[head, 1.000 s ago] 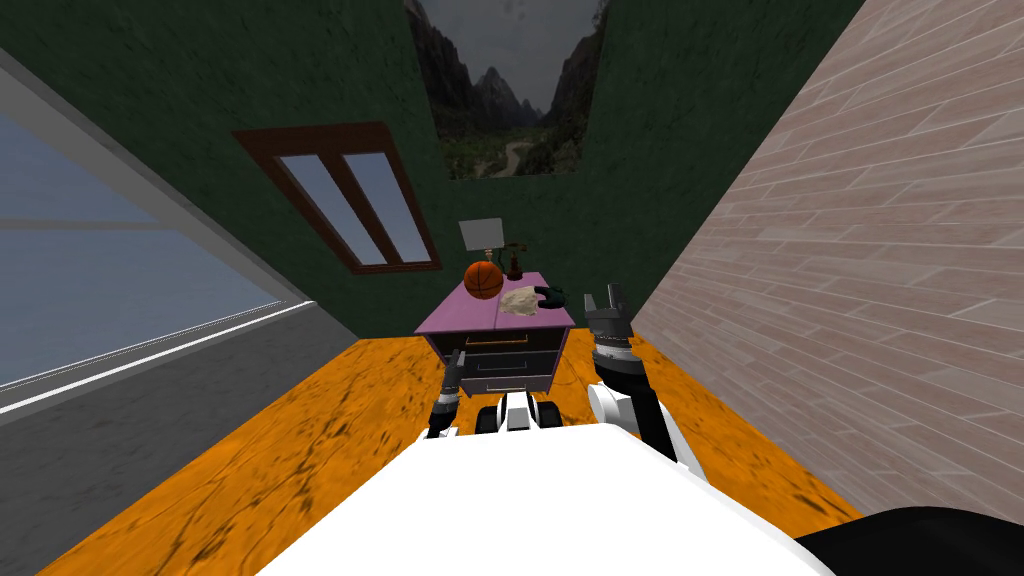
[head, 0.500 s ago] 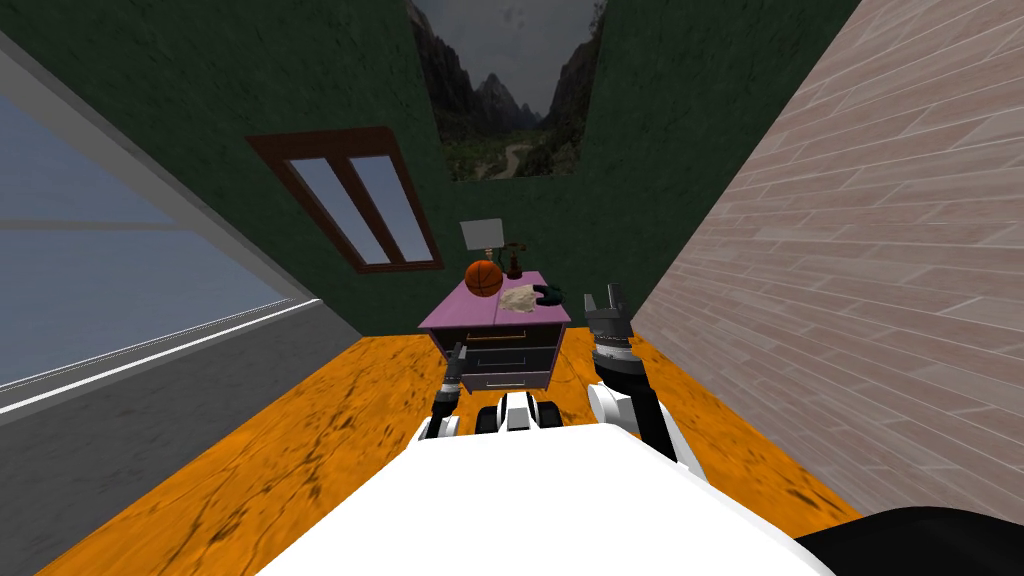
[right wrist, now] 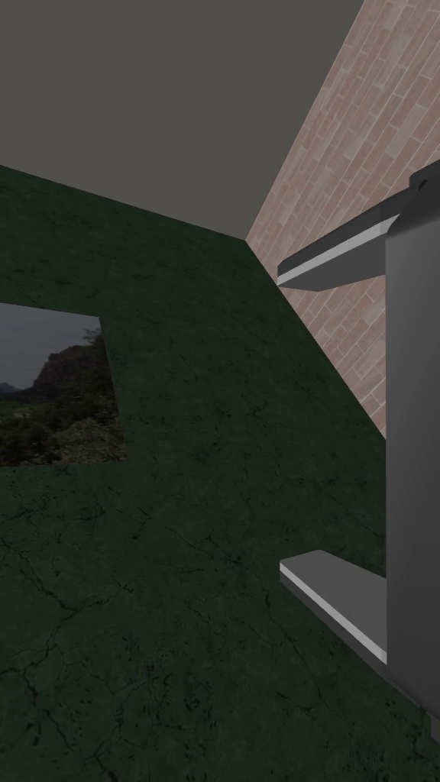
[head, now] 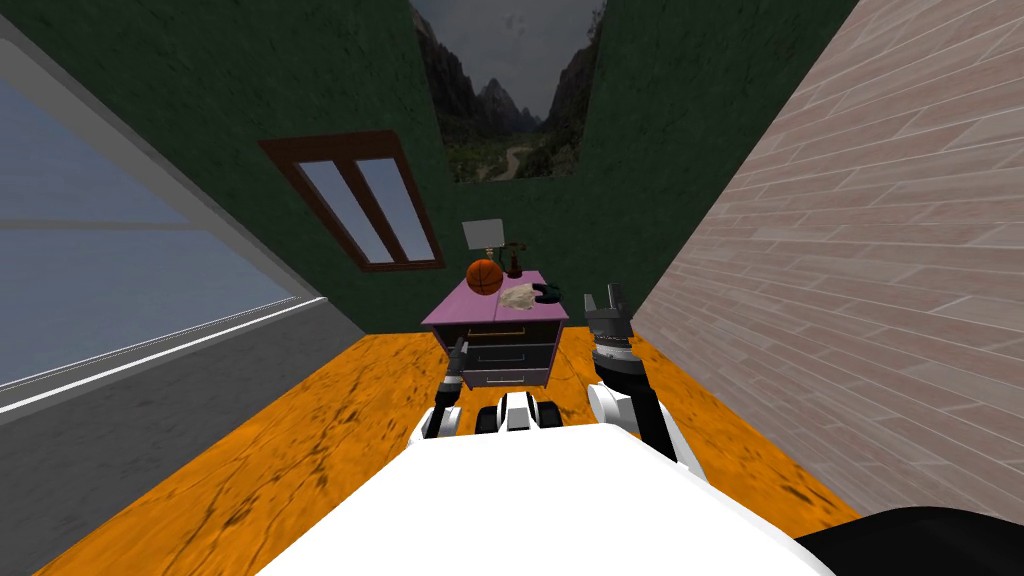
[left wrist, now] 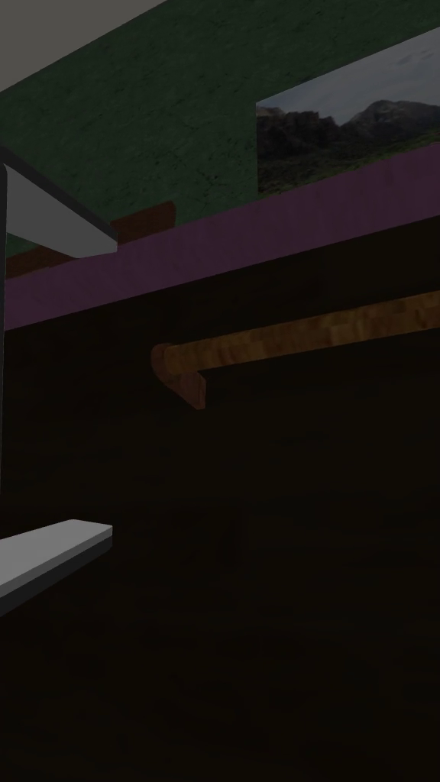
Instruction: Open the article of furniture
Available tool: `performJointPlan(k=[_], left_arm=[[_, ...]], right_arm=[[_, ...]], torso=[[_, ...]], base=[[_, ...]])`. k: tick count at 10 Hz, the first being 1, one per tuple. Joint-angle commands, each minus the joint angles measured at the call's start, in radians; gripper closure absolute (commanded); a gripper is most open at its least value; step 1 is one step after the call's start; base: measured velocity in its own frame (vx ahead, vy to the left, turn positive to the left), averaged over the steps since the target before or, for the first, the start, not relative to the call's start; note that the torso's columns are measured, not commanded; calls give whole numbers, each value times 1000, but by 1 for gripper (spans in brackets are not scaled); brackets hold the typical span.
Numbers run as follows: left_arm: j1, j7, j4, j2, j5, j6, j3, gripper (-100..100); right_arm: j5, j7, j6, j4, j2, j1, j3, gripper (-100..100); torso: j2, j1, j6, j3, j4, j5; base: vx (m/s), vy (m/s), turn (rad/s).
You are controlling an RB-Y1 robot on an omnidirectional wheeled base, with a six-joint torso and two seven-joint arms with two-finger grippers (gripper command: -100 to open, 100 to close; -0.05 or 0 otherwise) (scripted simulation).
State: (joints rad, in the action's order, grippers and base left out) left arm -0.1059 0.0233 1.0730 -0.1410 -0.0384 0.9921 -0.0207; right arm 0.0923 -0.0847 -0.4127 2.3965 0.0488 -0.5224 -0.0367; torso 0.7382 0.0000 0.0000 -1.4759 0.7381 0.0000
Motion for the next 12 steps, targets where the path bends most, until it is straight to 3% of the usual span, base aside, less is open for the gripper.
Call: performJointPlan(k=[1, 12], left_arm=[[28, 4, 8, 2, 5, -58, -1, -100], [127, 15, 50, 12, 24, -282, -6, -100]], right_arm=[[0, 0, 0, 0, 0, 0, 0, 0], [0, 0, 0, 0, 0, 0, 0, 0]], torso=[[0, 0, 0, 0, 0, 0], [0, 0, 0, 0, 0, 0]], base=[[-49, -21, 17], [-49, -12, 16]])
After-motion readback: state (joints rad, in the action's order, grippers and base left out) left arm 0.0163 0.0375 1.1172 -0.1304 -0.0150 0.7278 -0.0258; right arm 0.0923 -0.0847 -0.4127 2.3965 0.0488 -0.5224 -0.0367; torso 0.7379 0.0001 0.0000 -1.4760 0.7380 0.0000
